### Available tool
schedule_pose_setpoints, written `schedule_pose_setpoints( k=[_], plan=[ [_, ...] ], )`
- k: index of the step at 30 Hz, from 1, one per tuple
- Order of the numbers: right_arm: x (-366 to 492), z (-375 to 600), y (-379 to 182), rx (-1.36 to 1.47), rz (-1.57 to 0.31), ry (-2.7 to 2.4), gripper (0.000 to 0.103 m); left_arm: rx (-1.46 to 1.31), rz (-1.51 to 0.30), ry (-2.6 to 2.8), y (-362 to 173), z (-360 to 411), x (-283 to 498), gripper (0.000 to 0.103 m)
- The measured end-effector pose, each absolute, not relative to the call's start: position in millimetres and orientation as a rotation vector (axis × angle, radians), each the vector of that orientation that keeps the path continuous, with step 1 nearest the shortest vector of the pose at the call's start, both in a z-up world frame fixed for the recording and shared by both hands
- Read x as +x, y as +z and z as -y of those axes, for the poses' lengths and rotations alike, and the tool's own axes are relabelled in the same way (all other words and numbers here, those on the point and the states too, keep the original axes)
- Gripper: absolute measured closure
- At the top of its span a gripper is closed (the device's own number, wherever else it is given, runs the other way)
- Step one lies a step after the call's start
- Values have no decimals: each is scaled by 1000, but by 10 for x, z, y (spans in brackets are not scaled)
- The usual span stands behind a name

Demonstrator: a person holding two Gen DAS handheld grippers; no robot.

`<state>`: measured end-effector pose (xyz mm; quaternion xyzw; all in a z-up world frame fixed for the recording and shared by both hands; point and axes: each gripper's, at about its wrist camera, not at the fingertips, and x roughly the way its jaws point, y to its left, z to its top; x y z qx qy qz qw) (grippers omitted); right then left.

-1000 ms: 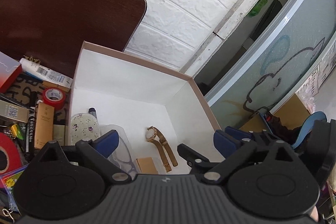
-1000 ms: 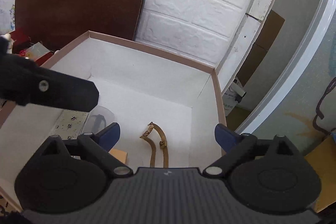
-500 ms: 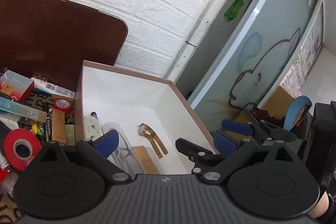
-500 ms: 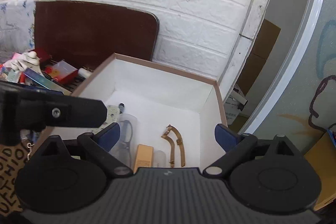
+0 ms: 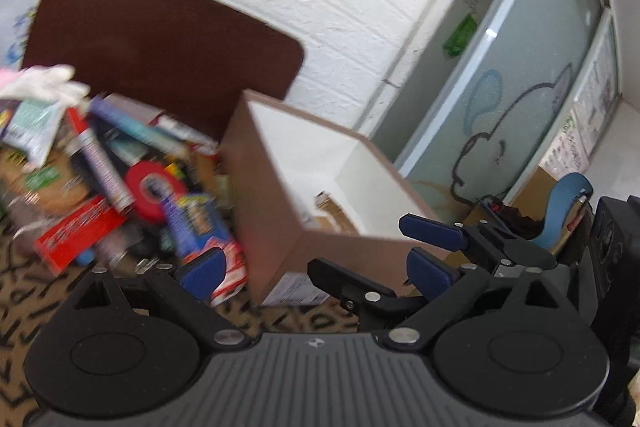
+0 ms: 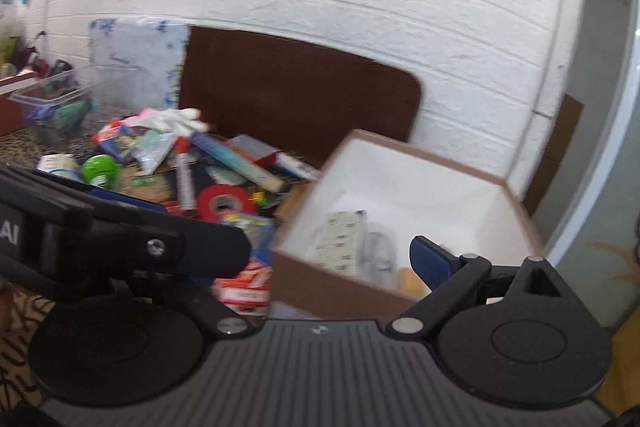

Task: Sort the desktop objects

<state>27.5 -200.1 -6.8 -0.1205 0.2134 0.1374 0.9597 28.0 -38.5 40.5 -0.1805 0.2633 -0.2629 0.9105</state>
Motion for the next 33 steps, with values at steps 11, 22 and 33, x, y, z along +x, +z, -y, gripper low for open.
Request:
schedule_pose_setpoints(
  k=[11,22,33],
  plan=[
    [142,1265,-690,-270,-516,434,8,-384,-614,-343,-154,-227,110,4],
    [417,1038,-999,-425,-502,247,15,-436,-605,-291,-259,-469,382,5],
    [839,807,-1333,-715,-429,102,46,-484,-602,-290,-281,-539,607,9]
  ],
)
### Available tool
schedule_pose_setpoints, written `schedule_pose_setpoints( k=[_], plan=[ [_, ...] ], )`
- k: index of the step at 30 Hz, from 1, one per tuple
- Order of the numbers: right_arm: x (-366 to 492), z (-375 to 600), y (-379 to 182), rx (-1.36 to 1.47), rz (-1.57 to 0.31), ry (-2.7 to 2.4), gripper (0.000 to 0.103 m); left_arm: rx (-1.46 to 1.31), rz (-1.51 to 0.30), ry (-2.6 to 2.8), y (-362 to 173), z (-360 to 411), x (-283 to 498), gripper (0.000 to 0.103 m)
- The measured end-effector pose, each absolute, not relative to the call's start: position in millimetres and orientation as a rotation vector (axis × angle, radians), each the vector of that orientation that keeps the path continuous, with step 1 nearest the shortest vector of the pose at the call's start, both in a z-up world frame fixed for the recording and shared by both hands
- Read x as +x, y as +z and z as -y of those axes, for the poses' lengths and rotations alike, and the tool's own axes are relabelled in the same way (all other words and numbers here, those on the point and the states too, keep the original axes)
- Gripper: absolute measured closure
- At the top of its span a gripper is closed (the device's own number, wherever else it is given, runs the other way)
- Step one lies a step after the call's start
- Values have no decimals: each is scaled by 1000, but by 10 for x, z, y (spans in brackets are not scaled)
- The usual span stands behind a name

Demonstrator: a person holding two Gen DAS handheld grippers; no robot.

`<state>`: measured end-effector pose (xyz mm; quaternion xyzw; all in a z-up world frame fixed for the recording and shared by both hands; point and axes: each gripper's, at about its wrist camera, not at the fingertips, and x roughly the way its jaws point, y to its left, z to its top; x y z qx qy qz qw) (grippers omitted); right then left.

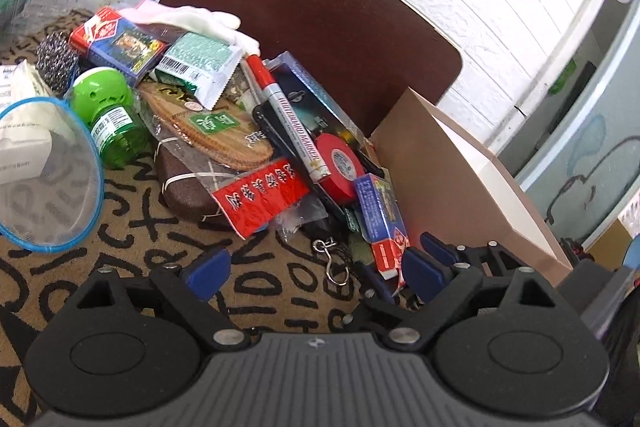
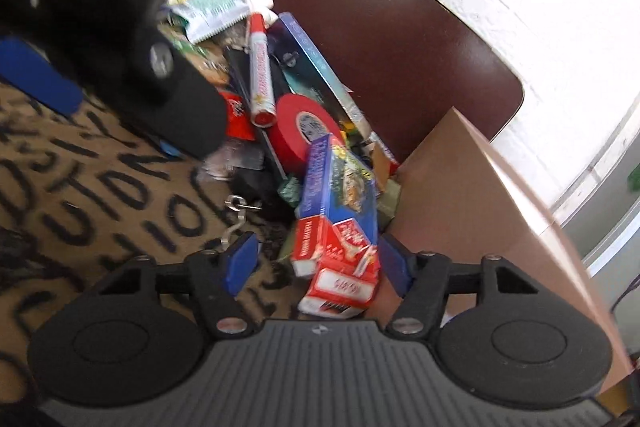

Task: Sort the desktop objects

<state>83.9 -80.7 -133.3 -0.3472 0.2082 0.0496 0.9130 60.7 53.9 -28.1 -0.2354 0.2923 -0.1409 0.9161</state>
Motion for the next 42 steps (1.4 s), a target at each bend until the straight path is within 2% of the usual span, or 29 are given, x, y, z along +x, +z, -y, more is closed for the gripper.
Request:
schedule_pose_setpoints(
  k=[2,5,7,9,17,24,26,32,40,42],
  plan=[
    [886,784,-1397,-763,-409,74,48,-485,-603,-290,-284,-549,623,9],
    [930,772,-1504,-815,-424,70,65,-486,-602,-292,-283,-557,631,9],
    [883,774,-1540,-850,-405,65,68,-485,-602,-296,-289,-555,636,9],
    [802,807,-1488,-836,-383,73,78,-485,-609,-299,-295,-543,650,9],
    [496,1256,-1039,-465,-507,236,88,-464,-627,-351,-279,-367,708,10],
    [336,1671,-905,-194,-593,264,88,-430,-650,-384,-297,-154,799,12],
    [319,1767,-900,-153,-608,254,88,-428,-654,-388,-306,-107,841,15],
    [284,1772,-975,-132,-630,253,88,-440,-641,-362,-265,-97,929,23],
    [306,1728,-1082,-125,-657,263,87,-425,-543,-241,7,-244,1175,24],
    [311,1720,-1101,-125,-664,265,87,-422,-546,-196,50,-261,1331,29]
  ],
)
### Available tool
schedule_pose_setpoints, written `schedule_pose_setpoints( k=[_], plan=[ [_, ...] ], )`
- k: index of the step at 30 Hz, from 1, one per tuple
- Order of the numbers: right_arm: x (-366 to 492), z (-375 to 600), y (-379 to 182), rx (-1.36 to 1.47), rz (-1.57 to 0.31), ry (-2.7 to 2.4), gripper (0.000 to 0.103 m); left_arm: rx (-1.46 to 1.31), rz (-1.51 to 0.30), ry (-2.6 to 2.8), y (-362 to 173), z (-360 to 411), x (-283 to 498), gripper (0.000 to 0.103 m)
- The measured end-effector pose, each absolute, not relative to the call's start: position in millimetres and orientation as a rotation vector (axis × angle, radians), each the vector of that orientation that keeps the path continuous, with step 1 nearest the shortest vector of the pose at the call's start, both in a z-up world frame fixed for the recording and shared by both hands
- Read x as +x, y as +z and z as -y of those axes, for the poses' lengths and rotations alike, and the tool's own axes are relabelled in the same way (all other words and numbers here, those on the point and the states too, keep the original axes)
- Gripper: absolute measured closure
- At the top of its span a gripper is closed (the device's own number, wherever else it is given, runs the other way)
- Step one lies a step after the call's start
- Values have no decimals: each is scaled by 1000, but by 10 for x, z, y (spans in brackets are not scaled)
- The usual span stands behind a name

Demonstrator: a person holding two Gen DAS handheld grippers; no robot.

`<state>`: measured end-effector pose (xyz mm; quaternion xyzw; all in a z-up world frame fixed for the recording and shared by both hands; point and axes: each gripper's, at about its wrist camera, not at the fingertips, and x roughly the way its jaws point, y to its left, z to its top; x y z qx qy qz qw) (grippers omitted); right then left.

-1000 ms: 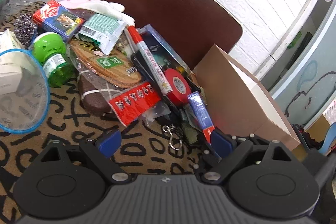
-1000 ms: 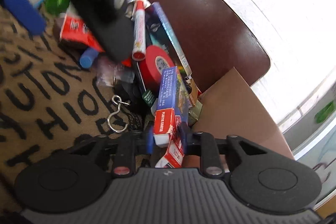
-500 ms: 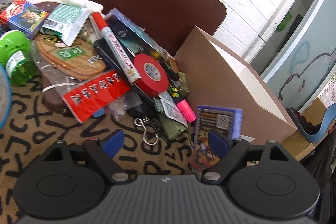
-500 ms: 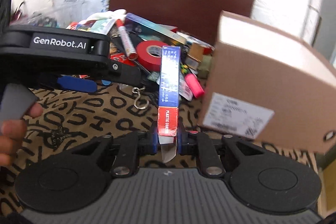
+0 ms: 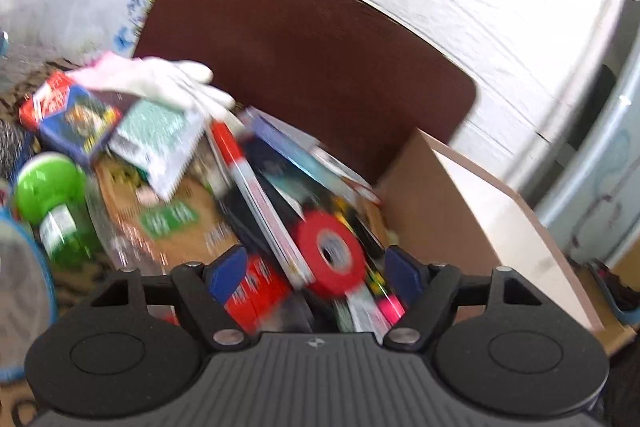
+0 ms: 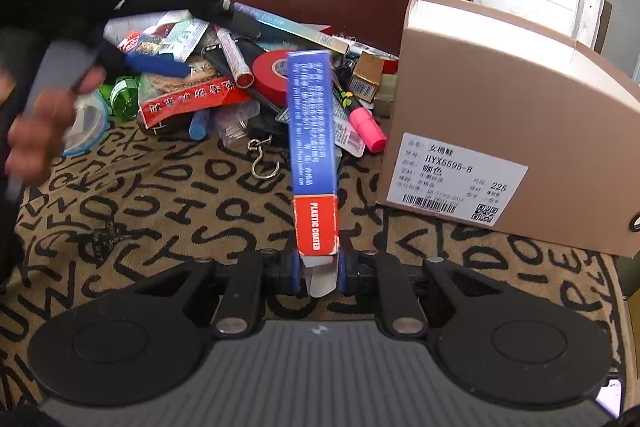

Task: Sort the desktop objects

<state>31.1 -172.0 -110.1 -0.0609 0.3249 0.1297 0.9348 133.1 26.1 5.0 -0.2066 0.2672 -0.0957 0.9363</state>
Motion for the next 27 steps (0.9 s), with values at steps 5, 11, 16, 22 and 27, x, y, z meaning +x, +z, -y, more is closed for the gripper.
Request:
schedule_pose_setpoints(
  k=[5,11,16,22,27],
  plan=[
    [352,1685,-1161,-117,-691,282,87,-405,-626,-109,20,-244,1744,42],
    [375,1641,-1167,-127,-692,290,87,-410,-707,-94,-162,-327,1889,85],
    [313,1627,-1135,-170,-688,346,86,-416,-694,-147,-175,-447,1632,85],
    [194,1595,-1050,-225,-686,502,55,-433,-686,-220,-94,-607,1157,88],
    [80,1530,-997,-300,-657,560,52,-388,-723,-267,-176,-601,881,87]
  ],
)
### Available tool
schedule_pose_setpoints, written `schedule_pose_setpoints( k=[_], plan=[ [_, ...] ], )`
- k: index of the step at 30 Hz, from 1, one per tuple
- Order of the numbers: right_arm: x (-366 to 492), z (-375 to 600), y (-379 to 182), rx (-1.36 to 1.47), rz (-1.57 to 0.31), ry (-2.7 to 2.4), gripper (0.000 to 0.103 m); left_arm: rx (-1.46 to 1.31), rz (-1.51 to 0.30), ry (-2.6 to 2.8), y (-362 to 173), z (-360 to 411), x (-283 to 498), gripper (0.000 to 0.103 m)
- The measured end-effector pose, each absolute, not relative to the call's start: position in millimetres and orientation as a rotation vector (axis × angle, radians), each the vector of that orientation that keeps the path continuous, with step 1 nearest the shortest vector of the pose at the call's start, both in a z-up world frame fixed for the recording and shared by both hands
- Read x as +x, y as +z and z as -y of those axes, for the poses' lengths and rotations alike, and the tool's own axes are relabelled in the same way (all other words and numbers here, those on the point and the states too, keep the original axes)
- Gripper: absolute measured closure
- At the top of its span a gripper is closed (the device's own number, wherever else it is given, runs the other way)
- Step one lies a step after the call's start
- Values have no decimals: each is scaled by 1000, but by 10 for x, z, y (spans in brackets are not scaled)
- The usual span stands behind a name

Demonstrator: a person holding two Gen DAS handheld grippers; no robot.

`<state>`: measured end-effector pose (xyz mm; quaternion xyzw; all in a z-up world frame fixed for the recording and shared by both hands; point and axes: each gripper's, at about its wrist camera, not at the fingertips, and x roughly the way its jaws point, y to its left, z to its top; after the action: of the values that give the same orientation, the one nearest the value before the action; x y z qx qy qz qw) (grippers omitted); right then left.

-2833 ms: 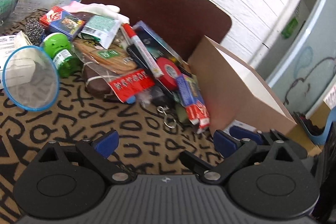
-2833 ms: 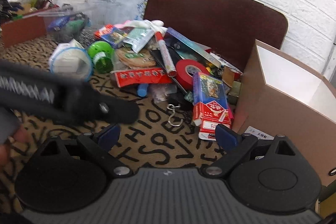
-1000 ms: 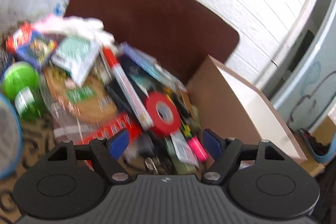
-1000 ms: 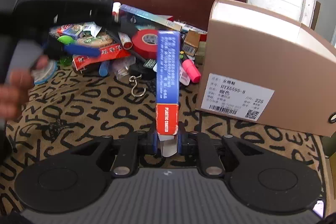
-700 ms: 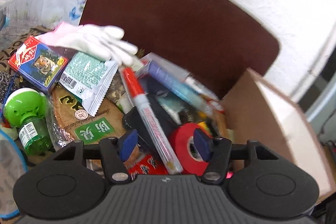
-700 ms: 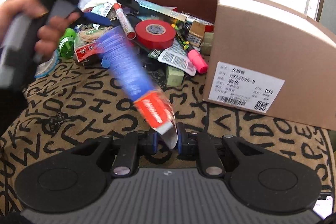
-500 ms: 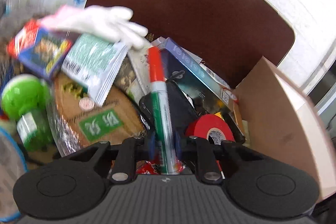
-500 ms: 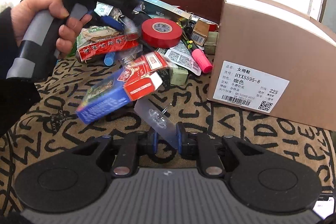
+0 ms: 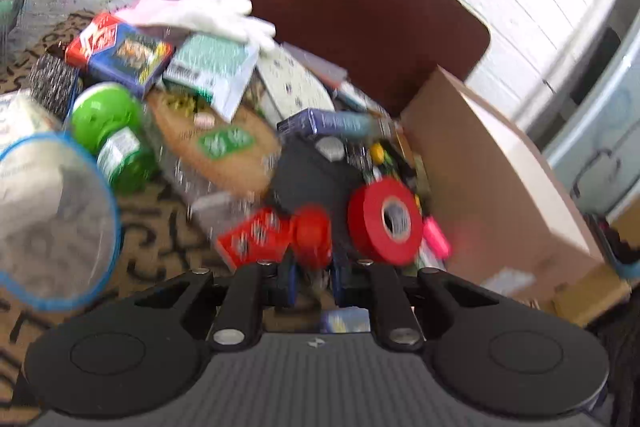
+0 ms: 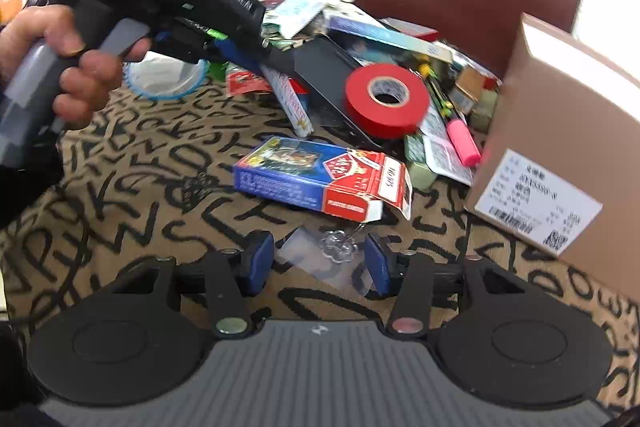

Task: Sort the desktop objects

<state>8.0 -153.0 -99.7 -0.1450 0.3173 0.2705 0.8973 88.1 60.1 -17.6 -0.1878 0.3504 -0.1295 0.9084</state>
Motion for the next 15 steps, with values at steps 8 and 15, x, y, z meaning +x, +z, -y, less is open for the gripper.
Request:
schedule_pose_setpoints(
  k=[8,15],
  plan=[
    [212,1653,-883,-144,-650,535,27,-375,-751,-251,-341,-584,738,80],
    [567,1797,-1010,110,-716,480,26,-412,-773,-231,-421,-624,694,64]
  ],
)
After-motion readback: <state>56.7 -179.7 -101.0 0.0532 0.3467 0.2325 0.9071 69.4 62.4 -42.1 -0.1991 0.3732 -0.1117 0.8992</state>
